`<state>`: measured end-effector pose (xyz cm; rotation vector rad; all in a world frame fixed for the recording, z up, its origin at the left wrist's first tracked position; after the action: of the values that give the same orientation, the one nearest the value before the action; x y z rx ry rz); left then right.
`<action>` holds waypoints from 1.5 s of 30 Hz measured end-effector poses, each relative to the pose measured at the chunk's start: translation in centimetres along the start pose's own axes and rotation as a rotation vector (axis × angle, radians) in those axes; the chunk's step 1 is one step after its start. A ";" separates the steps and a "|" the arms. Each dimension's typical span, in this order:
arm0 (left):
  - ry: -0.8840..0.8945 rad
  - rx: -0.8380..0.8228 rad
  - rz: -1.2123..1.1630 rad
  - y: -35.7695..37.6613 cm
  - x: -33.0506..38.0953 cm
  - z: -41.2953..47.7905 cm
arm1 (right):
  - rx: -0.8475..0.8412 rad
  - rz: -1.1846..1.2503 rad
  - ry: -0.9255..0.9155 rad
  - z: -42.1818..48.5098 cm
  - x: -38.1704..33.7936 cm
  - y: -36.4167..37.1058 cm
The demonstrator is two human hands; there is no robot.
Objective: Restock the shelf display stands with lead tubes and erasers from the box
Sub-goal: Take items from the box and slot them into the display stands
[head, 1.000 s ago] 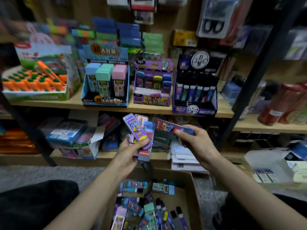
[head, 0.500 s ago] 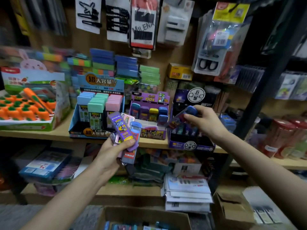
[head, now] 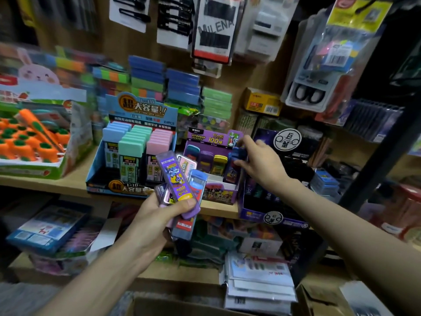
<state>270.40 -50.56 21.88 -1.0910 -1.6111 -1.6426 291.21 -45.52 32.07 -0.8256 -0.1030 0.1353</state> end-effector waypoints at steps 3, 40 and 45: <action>0.004 -0.010 -0.008 -0.1 0.1 -0.1 | 0.047 -0.198 -0.155 -0.3 -1.0 0.6; -0.064 0.104 -0.163 0.5 -0.4 0.0 | 0.233 0.795 0.529 -2.7 1.8 -3.3; -0.061 0.082 -0.178 0.4 -0.4 -0.1 | 0.189 0.476 0.285 -1.7 1.2 -1.6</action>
<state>270.95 -50.70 21.80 -0.9887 -1.8441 -1.6525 292.72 -47.62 32.18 -0.6608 0.3729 0.4662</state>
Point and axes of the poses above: each hand's wrist, its own z-axis towards the middle knuckle, its own y-axis out of the palm, x = y × z, the point moved 7 cm from there along z, towards the middle knuckle, and after that the axes turned 9 degrees about x, right-handed, at the moved point
